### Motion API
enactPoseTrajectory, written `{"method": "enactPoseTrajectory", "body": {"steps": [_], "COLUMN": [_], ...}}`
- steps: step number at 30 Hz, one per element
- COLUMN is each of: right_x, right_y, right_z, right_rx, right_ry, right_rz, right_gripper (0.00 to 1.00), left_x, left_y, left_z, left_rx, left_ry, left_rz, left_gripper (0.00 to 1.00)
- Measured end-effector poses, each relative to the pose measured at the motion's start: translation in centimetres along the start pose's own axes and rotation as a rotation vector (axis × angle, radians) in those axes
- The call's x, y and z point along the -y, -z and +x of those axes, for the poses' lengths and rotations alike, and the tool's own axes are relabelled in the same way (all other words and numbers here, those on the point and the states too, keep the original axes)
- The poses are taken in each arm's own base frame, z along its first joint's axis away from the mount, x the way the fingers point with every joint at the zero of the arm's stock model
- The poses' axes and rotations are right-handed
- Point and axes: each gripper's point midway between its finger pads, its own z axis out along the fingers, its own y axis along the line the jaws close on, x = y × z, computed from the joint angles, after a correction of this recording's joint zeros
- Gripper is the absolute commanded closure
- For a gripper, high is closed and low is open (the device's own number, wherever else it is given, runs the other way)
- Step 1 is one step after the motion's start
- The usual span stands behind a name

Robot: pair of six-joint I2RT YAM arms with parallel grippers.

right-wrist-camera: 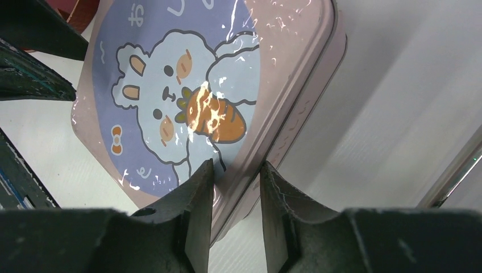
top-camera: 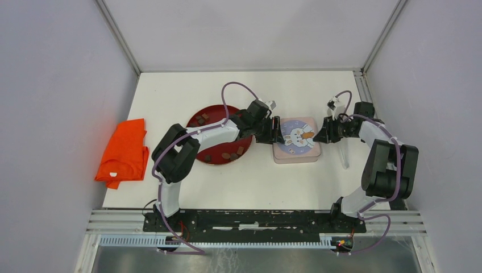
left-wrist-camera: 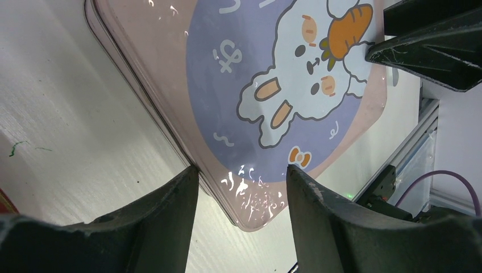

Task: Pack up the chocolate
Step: Close the box lid on the packing box.

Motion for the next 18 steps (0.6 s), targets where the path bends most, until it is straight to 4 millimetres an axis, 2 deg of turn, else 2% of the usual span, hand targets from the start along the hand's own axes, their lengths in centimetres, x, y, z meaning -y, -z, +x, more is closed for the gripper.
{"method": "enactPoseTrajectory", "body": {"steps": [3,8,18], "right_x": [0.14,0.10,-0.17], "right_y": [0.05,0.07,0.09], "right_z": [-0.09,-0.05,0.34], "right_rx": [0.000,-0.001,-0.013], "right_ry": [-0.020,-0.030,-0.013], "right_rz": [-0.007,-0.021,-0.036], "right_gripper": [0.65,0.57,0.49], "left_x": [-0.06,-0.05,0.00], "left_y": [0.03,0.03,0.17], "left_z": [0.06,0.01,-0.49], "left_rx": [-0.003,-0.003,0.008], "left_ry": [0.001,0.001,0.001], "left_rz": [-0.004,-0.005,-0.020], "left_gripper": [0.36,0.36,0.36]}}
